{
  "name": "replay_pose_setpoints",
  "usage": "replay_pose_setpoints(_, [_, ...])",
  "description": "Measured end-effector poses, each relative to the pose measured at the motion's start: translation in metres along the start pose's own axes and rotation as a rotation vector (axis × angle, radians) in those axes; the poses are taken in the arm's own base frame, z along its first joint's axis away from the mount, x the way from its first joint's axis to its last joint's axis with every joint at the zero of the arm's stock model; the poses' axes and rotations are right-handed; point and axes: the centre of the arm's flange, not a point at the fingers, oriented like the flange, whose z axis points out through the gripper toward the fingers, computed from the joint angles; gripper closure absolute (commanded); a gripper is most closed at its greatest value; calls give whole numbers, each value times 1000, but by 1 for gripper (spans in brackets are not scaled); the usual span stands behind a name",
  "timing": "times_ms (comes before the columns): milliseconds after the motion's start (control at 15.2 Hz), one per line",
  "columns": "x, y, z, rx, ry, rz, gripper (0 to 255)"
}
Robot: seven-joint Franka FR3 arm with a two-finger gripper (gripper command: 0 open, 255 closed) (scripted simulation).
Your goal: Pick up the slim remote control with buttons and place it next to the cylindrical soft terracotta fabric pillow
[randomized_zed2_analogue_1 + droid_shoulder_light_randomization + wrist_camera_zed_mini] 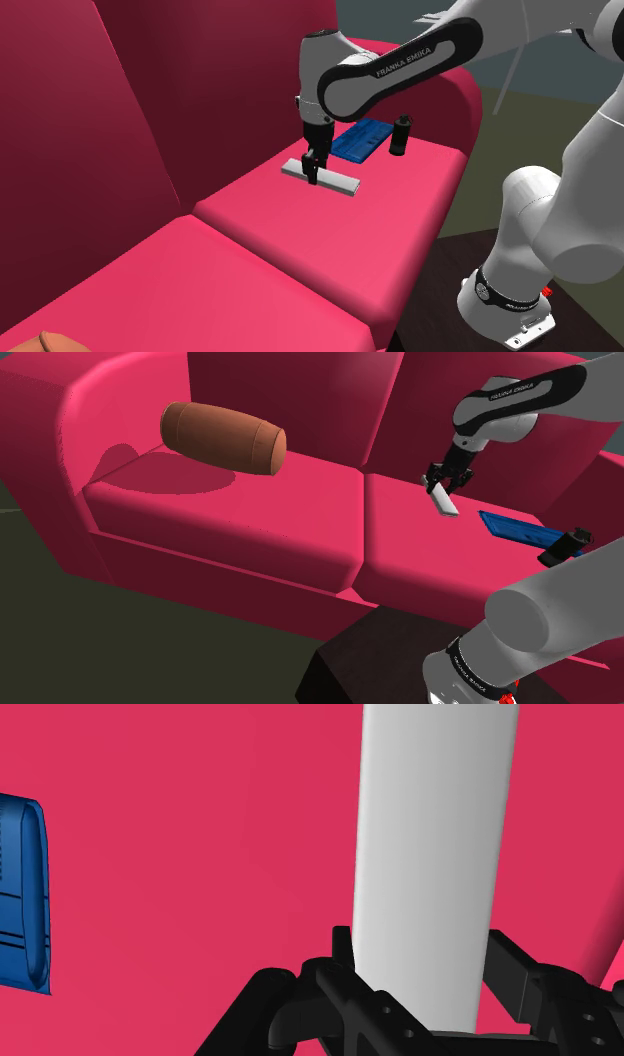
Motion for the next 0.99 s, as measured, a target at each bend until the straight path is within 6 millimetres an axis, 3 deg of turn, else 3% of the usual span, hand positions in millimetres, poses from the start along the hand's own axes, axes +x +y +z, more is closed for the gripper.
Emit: replay_pose_setpoints(990, [1,3,-80,0,0,0,255])
